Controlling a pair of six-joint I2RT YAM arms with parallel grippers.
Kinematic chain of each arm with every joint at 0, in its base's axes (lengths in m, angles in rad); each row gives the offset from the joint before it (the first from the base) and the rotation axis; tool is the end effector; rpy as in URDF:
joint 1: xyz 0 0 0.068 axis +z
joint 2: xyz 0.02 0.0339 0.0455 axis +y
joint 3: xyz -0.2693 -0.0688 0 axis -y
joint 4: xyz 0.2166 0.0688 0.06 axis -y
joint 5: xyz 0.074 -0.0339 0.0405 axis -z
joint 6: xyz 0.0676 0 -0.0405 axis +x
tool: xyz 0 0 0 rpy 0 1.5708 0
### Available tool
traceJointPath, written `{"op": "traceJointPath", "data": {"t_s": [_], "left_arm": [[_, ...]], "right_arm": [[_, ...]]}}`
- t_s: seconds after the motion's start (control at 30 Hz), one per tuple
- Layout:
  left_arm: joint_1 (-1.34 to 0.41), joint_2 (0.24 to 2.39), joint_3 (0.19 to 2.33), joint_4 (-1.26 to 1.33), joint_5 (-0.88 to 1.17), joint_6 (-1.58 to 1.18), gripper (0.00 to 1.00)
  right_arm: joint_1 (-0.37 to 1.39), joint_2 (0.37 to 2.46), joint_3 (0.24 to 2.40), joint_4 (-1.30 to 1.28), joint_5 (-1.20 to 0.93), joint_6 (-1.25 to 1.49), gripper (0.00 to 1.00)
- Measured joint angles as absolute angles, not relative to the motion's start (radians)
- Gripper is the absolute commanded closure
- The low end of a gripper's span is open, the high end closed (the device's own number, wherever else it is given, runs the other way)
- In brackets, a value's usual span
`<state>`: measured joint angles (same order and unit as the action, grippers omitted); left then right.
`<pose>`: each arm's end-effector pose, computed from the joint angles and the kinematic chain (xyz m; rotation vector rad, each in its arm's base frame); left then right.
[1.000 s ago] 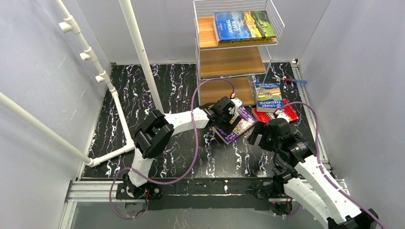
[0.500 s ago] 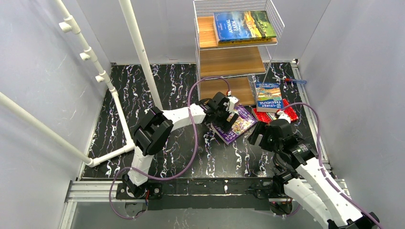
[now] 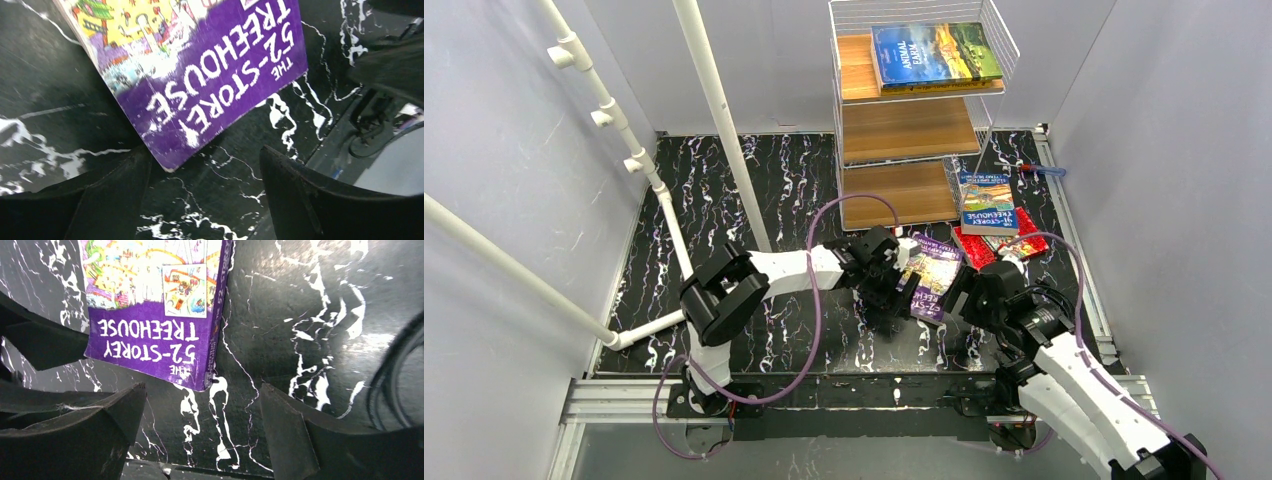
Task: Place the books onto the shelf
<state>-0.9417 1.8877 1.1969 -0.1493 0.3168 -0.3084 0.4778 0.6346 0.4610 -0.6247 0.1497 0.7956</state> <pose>0.2191 -0.3369 0.1747 0.9526 2.4011 -0.9111 0.1158 0.0486 0.1940 0.4521 2.3587 0.4357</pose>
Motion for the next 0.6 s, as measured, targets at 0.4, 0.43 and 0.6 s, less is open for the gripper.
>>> {"op": "traceJointPath", "data": {"t_s": [0.4, 0.43, 0.6], "left_arm": [[-0.903, 1.858, 1.106, 0.005, 0.315, -0.521, 0.25], [-0.899, 1.858, 1.104, 0.015, 0.314, -0.53, 0.25], [-0.881, 1.858, 1.105, 0.036, 0.303, -0.567, 0.24]], "right_arm": [[0.474, 0.78, 0.363, -0.331, 0.06, 0.827, 0.09], [0.472, 0.812, 0.362, -0.308, 0.056, 0.828, 0.09], [0.434, 0.905, 0.345, -0.213, 0.041, 0.827, 0.08]]}}
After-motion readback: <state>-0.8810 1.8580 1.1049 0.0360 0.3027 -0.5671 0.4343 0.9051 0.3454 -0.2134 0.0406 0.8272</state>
